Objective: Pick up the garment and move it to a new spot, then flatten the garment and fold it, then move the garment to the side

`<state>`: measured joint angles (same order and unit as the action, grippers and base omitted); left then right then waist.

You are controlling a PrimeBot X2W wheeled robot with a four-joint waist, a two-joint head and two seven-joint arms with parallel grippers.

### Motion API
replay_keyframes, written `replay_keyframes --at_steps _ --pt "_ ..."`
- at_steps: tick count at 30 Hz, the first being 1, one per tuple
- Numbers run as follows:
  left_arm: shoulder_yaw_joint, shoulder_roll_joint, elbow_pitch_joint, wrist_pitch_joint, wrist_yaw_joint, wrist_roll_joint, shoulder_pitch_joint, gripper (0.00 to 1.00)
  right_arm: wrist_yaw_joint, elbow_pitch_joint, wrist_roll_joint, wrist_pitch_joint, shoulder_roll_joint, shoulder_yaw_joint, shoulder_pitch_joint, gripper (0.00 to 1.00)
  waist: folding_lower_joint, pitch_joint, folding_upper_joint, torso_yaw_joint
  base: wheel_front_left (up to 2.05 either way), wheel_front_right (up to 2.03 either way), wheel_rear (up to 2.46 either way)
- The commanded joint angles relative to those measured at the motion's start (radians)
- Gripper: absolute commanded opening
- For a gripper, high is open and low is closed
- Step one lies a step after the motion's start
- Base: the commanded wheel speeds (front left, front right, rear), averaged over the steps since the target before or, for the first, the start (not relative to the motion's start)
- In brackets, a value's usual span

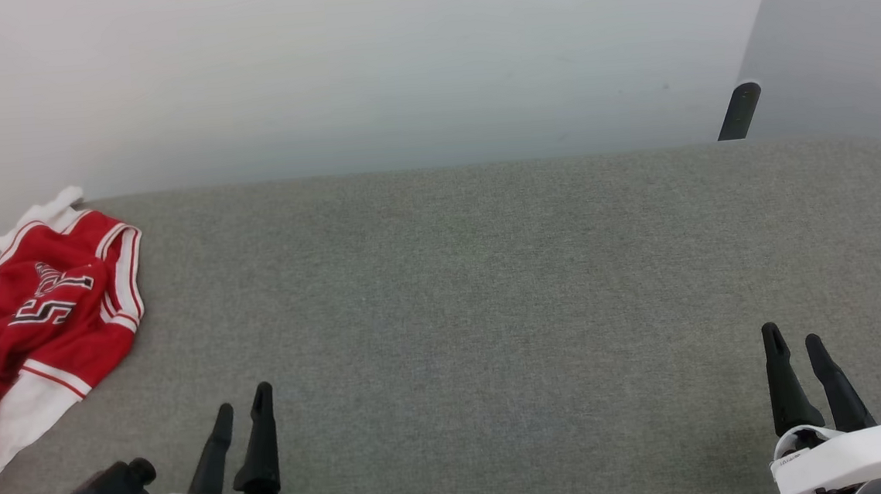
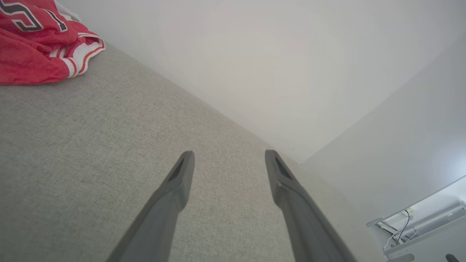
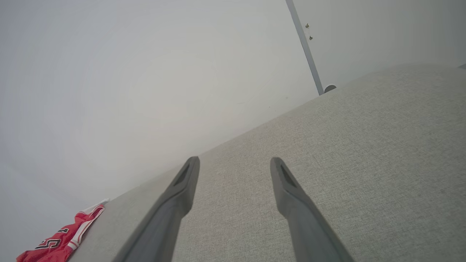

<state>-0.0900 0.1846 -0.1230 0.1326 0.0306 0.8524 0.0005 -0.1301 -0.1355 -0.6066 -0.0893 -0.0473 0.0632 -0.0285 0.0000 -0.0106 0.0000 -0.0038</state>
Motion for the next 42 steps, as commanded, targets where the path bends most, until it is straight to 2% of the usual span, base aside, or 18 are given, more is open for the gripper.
replay_keyframes --at_steps 1,18,42 --pt "0.005 0.002 0.016 0.008 0.008 -0.036 -0.005 1.00 -0.001 0.016 0.032 -0.009 -0.003 0.001 0.004 1.00 0.0000 0.000 0.0000 0.000 0.00 0.00 0.00" --pt "0.030 -0.018 0.037 0.051 0.046 -0.288 0.016 1.00 -0.001 0.049 0.230 -0.037 -0.004 -0.002 0.016 1.00 0.0000 -0.001 0.0000 0.000 0.00 0.00 0.00" --pt "0.046 -0.047 0.064 0.100 0.078 -0.502 0.040 1.00 -0.001 0.088 0.428 -0.071 -0.004 -0.012 0.034 1.00 0.0000 -0.003 0.0000 0.003 0.00 0.00 0.00"
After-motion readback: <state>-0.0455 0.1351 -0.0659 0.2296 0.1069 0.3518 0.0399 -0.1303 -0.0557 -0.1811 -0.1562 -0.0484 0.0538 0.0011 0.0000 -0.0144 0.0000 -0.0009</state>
